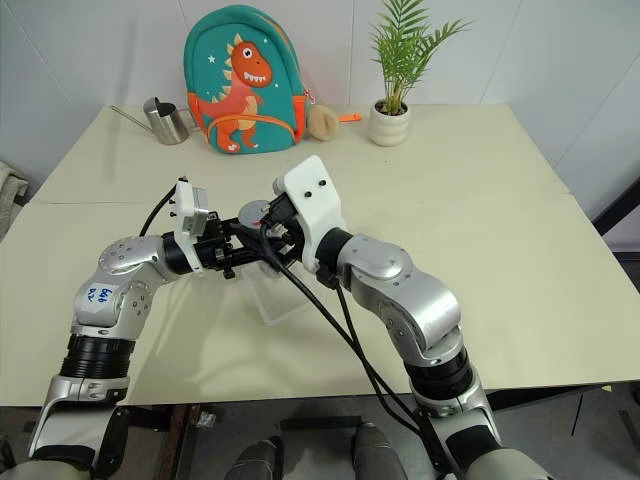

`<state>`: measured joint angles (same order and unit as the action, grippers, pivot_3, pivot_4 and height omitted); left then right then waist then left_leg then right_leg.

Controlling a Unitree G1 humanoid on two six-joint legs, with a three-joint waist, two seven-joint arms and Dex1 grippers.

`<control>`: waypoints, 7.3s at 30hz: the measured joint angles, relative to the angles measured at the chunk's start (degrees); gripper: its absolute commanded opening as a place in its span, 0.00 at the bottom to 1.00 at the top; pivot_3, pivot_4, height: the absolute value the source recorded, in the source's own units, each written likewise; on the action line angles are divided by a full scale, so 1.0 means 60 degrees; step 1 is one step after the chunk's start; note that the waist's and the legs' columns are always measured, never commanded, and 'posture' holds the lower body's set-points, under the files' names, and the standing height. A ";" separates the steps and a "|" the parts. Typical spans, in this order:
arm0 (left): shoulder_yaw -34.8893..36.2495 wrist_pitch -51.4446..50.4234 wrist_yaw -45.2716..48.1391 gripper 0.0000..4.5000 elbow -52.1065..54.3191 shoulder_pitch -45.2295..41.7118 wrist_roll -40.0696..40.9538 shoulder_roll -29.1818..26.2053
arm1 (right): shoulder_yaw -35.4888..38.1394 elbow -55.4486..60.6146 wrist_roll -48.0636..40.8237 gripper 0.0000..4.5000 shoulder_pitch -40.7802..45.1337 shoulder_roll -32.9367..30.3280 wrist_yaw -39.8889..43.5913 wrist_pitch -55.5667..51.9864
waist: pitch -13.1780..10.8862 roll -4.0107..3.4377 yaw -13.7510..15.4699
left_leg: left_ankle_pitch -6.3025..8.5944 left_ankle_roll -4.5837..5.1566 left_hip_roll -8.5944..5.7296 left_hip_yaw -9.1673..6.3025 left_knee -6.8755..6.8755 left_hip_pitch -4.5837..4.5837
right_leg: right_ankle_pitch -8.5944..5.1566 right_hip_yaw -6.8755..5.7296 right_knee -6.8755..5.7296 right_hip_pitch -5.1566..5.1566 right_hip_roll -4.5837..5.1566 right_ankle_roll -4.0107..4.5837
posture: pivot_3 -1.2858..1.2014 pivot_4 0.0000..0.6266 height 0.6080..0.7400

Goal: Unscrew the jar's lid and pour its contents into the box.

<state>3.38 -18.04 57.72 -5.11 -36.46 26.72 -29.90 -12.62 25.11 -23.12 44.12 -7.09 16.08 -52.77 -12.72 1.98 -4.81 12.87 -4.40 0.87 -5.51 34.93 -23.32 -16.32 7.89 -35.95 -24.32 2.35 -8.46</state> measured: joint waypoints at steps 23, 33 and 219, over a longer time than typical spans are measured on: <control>-0.0015 0.0184 0.0096 0.45 -0.0015 -0.0068 -0.0044 0.0003 | 0.0076 -0.0418 0.0182 0.79 0.0216 0.0262 0.0182 0.0252 | 0.0000 0.0000 -0.0002 | 0.0000 0.0000 0.0001 0.0000 -0.0006 -0.0001 | -0.0001 0.0000 0.0001 -0.0004 0.0000 0.0001 | 0.52 0.24 1.00; -0.0083 0.0202 0.0111 0.45 -0.0013 -0.0066 -0.0049 0.0060 | -0.0013 -0.0234 0.0138 0.57 0.0072 0.0134 0.0404 0.0186 | 0.0000 0.0000 -0.0001 | 0.0000 0.0000 0.0000 0.0000 -0.0007 -0.0002 | -0.0001 0.0000 0.0003 -0.0004 0.0000 0.0001 | 0.52 0.24 1.00; -0.0560 0.0100 0.3663 0.45 -0.1182 -0.1304 0.0334 -0.0440 | 0.0527 -0.0722 -0.2034 0.99 0.1071 -0.2820 0.3676 0.0159 | -0.0001 0.0000 0.0008 | 0.0000 0.0001 0.0004 -0.0001 -0.0004 -0.0017 | -0.0009 -0.0005 -0.0008 -0.0022 -0.0003 0.0005 | 0.52 0.24 1.00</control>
<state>0.02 -17.45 79.70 -12.21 -44.28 28.73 -32.54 -9.45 20.78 -35.32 50.54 -24.01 38.13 -51.82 -12.72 1.98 -4.76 12.87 -4.40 0.89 -5.52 34.91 -23.42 -16.37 7.85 -35.99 -24.45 2.33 -8.43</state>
